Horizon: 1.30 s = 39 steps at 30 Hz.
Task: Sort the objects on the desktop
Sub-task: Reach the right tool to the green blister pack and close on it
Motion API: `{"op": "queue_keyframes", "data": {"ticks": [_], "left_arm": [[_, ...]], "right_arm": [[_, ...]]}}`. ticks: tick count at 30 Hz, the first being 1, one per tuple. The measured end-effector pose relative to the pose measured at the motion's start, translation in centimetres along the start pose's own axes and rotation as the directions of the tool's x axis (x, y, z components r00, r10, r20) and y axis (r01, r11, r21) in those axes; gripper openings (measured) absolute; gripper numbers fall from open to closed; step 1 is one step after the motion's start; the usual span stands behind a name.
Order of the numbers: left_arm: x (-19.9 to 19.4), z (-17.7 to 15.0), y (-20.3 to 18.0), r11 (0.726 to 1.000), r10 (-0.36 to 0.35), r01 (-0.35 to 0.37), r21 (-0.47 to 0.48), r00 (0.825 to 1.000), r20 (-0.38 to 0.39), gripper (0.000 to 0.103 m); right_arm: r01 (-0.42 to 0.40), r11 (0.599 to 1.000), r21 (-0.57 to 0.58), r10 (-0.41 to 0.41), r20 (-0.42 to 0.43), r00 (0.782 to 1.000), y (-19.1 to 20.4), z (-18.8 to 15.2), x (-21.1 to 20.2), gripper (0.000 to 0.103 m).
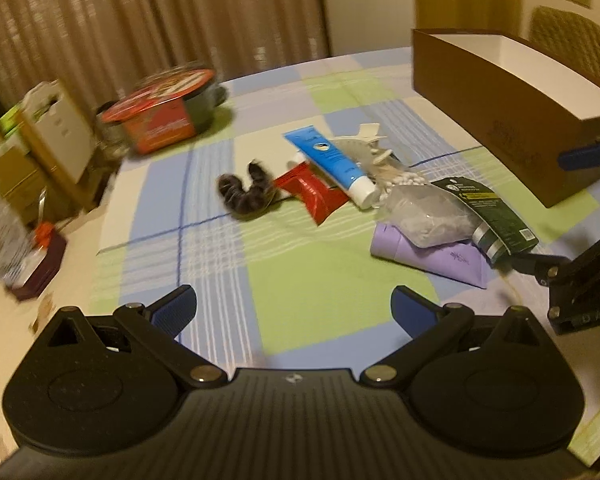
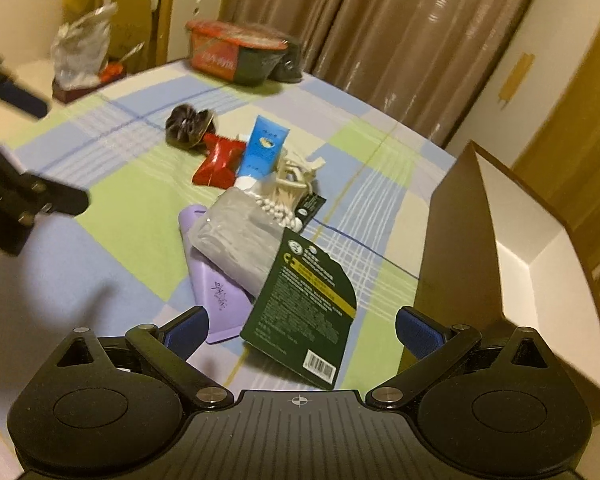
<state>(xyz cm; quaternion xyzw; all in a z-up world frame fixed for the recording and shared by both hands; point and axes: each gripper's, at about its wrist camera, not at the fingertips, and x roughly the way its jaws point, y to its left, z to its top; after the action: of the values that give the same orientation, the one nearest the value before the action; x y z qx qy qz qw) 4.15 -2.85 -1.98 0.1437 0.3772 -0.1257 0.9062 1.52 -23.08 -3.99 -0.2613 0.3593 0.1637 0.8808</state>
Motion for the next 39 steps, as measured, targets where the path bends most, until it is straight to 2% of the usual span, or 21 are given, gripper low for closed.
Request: {"op": "queue_keyframes", "data": {"ticks": [6,12,15,17,21,22,24,27,29,32,34,35,37,39], "left_arm": [[2.3,0.4,1.0,0.992,-0.105,0.103,0.079,0.994,0.015,0.102],[3.2,0.5,1.4,0.984,-0.149,0.148,0.104,0.989,0.006,0.102],[3.6,0.6,1.5,0.979,-0.168,0.167,0.113,0.986,0.001,0.102],[3.9,0.6,1.4,0.981,-0.167,0.166,0.104,0.986,-0.004,0.102],[4.5,0.6,1.0,0.982,-0.169,0.171,0.083,0.985,-0.026,0.102],[4.4,0.6,0.8,0.981,-0.173,0.174,0.09,0.985,-0.019,0.102],[4.4,0.6,0.3,0.98,-0.17,0.171,0.097,0.985,-0.022,0.102],[4.4,0.8,-0.2,0.979,-0.178,0.18,0.091,0.984,-0.027,0.102],[4.3,1.0,-0.7,0.978,-0.18,0.182,0.101,0.983,-0.022,0.102],[4.2,1.3,-1.3,0.976,-0.185,0.186,0.115,0.983,-0.016,0.102],[4.4,1.5,-1.7,0.974,-0.191,0.192,0.122,0.981,-0.017,0.102],[4.4,1.5,-1.9,0.973,-0.195,0.196,0.126,0.981,-0.018,0.102],[4.5,1.7,-2.4,0.969,-0.205,0.206,0.135,0.979,-0.018,0.102],[4.5,1.8,-2.9,0.965,-0.217,0.218,0.146,0.976,-0.019,0.102]], "right_arm": [[0.046,0.996,-0.073,-0.05,-0.05,0.998,1.5,1.0,1.6,0.102],[0.082,0.983,-0.162,-0.096,-0.079,0.992,2.6,1.2,3.0,0.102],[0.065,0.976,-0.21,-0.088,-0.101,0.991,3.0,0.9,3.9,0.076],[0.06,0.971,-0.232,-0.087,-0.109,0.99,3.0,0.7,4.5,0.075],[0.044,0.982,-0.185,-0.068,-0.121,0.99,2.3,0.2,4.7,0.073],[0.038,0.984,-0.171,-0.06,-0.124,0.99,2.1,0.0,4.7,0.055],[0.026,0.99,-0.136,-0.044,-0.13,0.991,1.6,-0.3,4.5,0.038],[0.008,0.997,-0.078,-0.018,-0.127,0.992,0.9,-0.7,4.0,0.019],[-0.007,1.0,-0.031,0.003,-0.111,0.994,0.3,-0.9,3.4,0.017],[-0.064,0.99,0.122,0.076,-0.091,0.993,-1.7,-1.0,2.4,0.015],[-0.104,0.969,0.224,0.123,-0.072,0.99,-3.0,-1.0,1.7,0.015],[-0.137,0.942,0.307,0.163,-0.061,0.985,-4.1,-1.2,1.3,0.014],[-0.204,0.85,0.485,0.25,-0.031,0.968,-6.4,-2.3,0.7,0.013],[-0.258,0.726,0.637,0.326,0.011,0.945,-8.5,-3.7,0.2,0.011]]}}
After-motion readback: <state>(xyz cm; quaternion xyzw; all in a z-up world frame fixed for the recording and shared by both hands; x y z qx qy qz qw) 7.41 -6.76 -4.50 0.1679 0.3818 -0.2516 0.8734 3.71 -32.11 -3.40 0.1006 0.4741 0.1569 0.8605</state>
